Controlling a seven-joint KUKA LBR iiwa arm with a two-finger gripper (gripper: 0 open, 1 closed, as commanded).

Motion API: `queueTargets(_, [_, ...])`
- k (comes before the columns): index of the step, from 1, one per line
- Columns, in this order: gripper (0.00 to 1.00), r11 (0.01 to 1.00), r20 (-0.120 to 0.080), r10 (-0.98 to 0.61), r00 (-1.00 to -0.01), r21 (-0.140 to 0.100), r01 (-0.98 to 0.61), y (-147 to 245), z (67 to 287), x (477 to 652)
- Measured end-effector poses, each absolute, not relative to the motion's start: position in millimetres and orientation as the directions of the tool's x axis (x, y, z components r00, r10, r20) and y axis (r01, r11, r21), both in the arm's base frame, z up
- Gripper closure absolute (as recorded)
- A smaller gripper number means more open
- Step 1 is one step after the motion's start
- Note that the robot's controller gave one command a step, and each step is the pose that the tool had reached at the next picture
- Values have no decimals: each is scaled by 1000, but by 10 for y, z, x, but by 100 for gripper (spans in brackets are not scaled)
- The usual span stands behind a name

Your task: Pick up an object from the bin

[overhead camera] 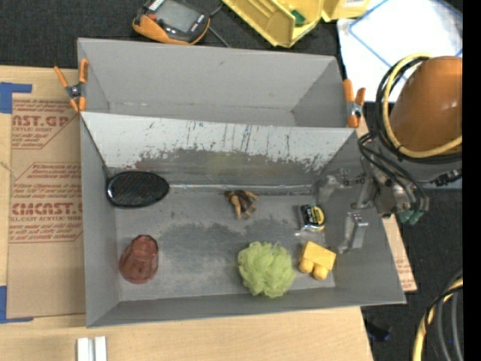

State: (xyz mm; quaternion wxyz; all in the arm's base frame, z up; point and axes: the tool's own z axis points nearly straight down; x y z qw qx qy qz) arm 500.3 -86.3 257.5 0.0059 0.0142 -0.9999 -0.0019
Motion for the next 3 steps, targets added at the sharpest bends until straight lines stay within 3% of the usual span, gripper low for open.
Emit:
queueTargets(1, [0, 958, 0, -288, -958, 2, -288, -948, 2236, 5321])
queueTargets(2, [0, 899, -4, -438, -899, 0, -438, -830, 2323, 5047])
queueTargets(3, [0, 786, 4, -618, -786, 11, -618, -406, 1574, 4855])
